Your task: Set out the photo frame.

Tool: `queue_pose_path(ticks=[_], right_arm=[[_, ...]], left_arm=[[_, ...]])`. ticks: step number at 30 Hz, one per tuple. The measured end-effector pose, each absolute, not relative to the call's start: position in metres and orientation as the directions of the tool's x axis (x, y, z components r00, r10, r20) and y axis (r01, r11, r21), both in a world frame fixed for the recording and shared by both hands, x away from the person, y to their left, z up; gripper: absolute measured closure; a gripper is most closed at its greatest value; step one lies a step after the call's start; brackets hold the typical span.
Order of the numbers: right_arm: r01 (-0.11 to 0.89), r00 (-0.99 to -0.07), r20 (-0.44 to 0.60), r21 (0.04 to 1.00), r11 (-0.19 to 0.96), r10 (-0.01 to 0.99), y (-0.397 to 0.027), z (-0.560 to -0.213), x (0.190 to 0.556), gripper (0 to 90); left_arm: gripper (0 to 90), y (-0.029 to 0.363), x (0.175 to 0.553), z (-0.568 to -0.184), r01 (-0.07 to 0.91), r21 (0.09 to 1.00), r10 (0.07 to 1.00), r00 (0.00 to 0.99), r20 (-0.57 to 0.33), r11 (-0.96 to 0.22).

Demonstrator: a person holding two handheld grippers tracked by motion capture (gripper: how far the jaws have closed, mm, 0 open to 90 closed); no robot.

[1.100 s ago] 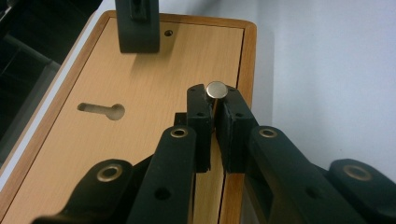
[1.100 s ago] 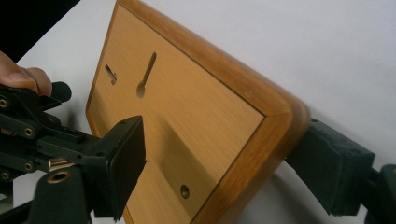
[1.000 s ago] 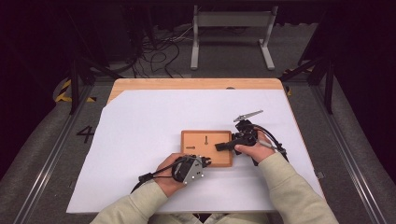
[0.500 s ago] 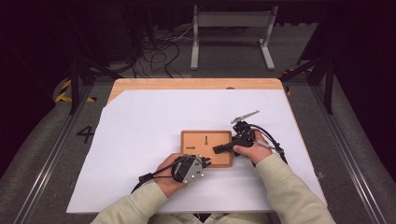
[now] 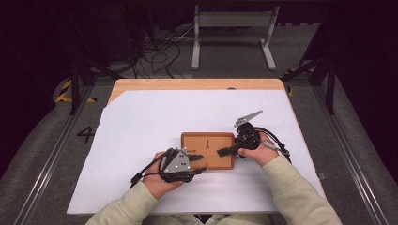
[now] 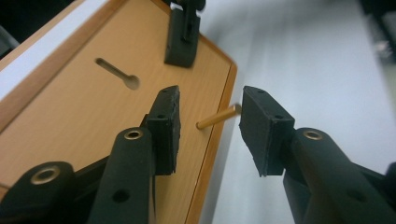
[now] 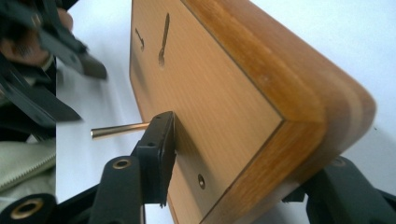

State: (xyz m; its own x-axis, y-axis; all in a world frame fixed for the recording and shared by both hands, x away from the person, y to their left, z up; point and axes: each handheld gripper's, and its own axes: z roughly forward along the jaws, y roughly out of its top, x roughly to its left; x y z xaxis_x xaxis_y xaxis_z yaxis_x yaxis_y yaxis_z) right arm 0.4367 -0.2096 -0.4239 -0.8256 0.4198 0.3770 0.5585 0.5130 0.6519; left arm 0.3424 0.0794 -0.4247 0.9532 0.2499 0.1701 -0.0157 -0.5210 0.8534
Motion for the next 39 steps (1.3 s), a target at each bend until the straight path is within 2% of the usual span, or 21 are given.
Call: queue_pose_path(ticks=[3,9,17,25,34,39], right_arm=[[0.514,-0.854,0.334,0.665,0.542,0.399,-0.209,-0.42,0.432,51.9],[0.437,-0.895,0.262,0.682,0.586,0.362,-0.209,-0.414,0.422,54.8],[0.325,-0.938,0.152,0.695,0.641,0.311,-0.208,-0.409,0.406,58.8],[0.185,-0.97,0.008,0.671,0.718,0.242,-0.203,-0.402,0.388,62.2],[0.06,-0.976,-0.116,0.669,0.741,0.184,-0.202,-0.403,0.368,66.0],[0.022,-0.97,-0.165,0.667,0.745,0.176,-0.202,-0.404,0.359,66.5]], left_arm=[[55.7,0.091,0.342,-0.419,0.021,0.882,0.269,0.955,0.121,-0.472],[54.6,0.118,0.349,-0.409,0.056,0.925,0.34,0.937,0.082,-0.376],[45.0,0.147,0.36,-0.404,0.114,0.948,0.425,0.905,0.025,-0.298],[43.2,0.16,0.368,-0.408,0.147,0.945,0.466,0.885,0.006,-0.292],[39.7,0.169,0.372,-0.413,0.172,0.941,0.495,0.869,-0.005,-0.293],[38.1,0.172,0.377,-0.418,0.197,0.933,0.518,0.855,-0.014,-0.3]])
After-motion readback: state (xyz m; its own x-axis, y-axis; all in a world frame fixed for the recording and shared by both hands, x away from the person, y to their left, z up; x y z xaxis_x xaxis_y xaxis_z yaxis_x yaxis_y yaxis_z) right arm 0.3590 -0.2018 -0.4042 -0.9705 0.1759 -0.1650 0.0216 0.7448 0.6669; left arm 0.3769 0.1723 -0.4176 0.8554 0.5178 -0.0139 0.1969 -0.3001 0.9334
